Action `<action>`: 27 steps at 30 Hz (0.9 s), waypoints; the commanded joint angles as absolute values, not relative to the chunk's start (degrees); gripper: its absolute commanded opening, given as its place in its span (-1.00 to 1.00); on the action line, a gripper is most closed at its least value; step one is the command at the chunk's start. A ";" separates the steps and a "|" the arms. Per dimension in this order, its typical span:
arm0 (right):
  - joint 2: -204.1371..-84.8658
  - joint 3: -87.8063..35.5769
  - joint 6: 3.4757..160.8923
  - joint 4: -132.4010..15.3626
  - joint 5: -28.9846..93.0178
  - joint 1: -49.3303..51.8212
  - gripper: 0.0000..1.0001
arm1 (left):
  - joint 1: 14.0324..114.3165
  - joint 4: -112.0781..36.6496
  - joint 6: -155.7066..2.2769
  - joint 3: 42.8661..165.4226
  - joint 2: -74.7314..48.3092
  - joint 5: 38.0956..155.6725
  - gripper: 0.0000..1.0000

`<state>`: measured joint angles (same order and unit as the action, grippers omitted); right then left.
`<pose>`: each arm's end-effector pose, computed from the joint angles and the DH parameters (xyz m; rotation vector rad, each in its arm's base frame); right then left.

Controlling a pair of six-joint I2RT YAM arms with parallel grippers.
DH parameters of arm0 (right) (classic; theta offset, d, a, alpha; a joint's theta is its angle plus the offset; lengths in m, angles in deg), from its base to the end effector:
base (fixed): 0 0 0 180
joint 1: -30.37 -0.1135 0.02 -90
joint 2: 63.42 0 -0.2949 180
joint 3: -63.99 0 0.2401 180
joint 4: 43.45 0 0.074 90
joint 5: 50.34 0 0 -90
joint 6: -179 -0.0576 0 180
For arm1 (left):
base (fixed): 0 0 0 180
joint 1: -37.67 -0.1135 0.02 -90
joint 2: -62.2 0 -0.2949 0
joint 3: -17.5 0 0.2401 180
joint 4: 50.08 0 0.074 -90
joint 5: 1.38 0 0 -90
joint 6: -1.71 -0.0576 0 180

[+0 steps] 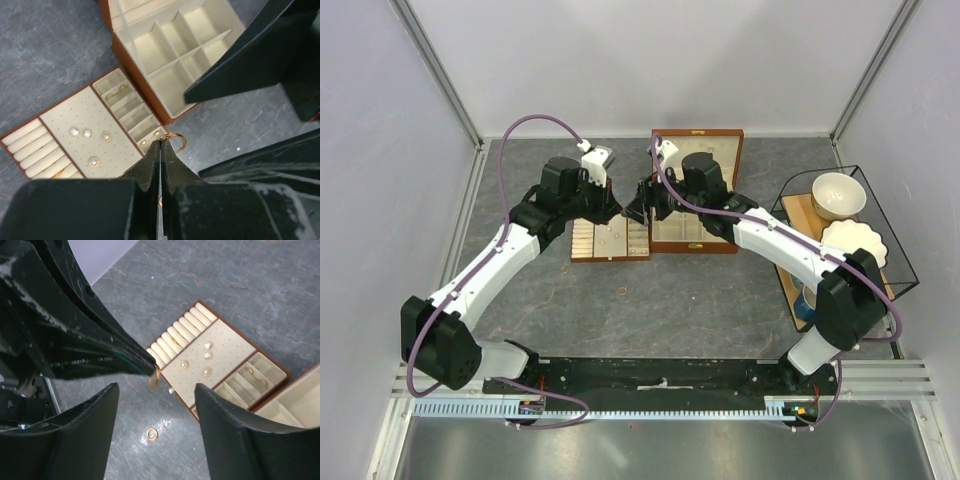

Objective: Organize the mixed jewelry
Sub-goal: Pick up the jewelry from the center of the board.

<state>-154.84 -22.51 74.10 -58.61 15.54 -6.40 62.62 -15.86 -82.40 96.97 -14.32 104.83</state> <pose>0.2946 0.2496 0.3443 -0.6727 1.9070 0.9939 0.2666 -0.1418 0.3455 0.5253 2.0894 -0.6161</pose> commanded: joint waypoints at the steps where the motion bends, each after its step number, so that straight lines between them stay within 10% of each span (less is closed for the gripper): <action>1: -156.41 -26.86 72.47 -55.11 15.57 -7.42 0.33 | 63.51 -20.76 -75.55 100.09 -15.24 104.18 -0.97; 27: -155.62 -25.98 74.85 -55.81 16.46 -7.68 -0.45 | 63.34 -22.16 -75.02 99.21 -12.86 104.36 -0.97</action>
<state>-156.28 -24.54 74.30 -57.56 16.59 -7.41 63.41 -19.12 -76.92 98.08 -14.99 104.76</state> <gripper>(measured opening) 0.308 0.022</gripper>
